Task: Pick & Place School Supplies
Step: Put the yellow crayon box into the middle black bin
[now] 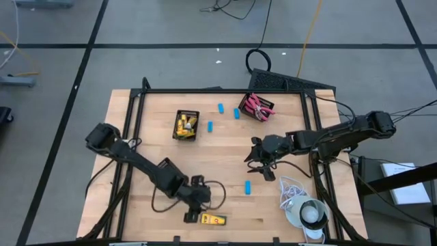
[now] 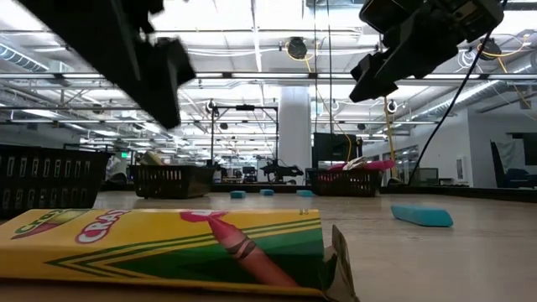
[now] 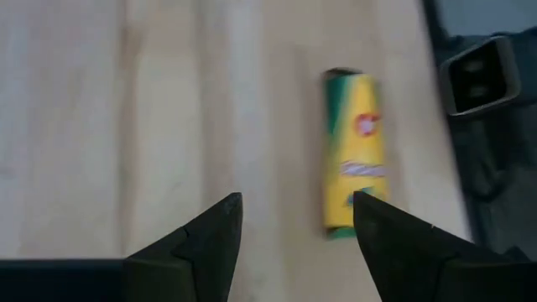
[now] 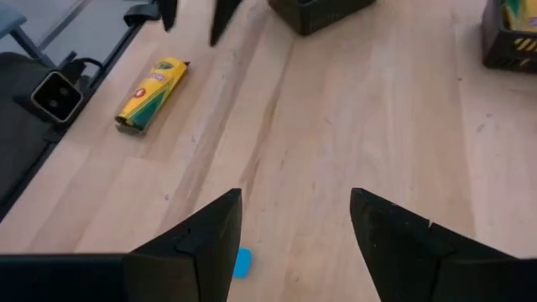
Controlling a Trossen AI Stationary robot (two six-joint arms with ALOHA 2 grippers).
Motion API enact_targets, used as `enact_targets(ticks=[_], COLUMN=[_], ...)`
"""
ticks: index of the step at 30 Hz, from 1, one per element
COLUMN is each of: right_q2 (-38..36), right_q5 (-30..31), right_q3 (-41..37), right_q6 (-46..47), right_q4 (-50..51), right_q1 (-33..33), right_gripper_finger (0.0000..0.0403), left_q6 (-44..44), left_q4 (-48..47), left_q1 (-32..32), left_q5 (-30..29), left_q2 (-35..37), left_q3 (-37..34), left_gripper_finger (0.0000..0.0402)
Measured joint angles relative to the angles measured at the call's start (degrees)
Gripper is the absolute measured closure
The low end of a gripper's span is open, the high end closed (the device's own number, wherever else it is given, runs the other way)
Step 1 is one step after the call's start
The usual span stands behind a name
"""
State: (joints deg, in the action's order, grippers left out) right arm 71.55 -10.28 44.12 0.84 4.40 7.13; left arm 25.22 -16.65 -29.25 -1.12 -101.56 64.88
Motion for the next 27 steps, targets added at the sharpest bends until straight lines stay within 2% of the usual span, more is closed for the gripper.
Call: enact_targets(ticks=[5, 11, 22, 27], right_q2=[0.00, 0.00, -3.23, -5.15], right_q5=[0.02, 0.51, 5.66, 7.50], right_q3=[0.00, 0.00, 0.00, 0.00], right_q6=[0.22, -0.06, -1.77, -1.77], right_q4=[0.22, 0.81, 3.86, 4.45], right_q1=[0.96, 1.04, 0.06, 0.08], right_gripper_finger=[0.0190, 0.0190, 0.0190, 0.0190], left_q6=[-1.27, -0.88, 0.67, 1.06], left_q4=[-2.04, -3.12, -2.71, -3.17], left_q1=[-2.36, -3.02, -4.59, -5.38], left_q5=[-1.04, -0.37, 2.62, -1.97], left_q2=[-3.37, -9.00, -15.63, -15.61], left_q3=[5.93, 9.86, 15.08, 15.08], left_gripper_finger=[0.0149, 0.0123, 0.0119, 0.0119])
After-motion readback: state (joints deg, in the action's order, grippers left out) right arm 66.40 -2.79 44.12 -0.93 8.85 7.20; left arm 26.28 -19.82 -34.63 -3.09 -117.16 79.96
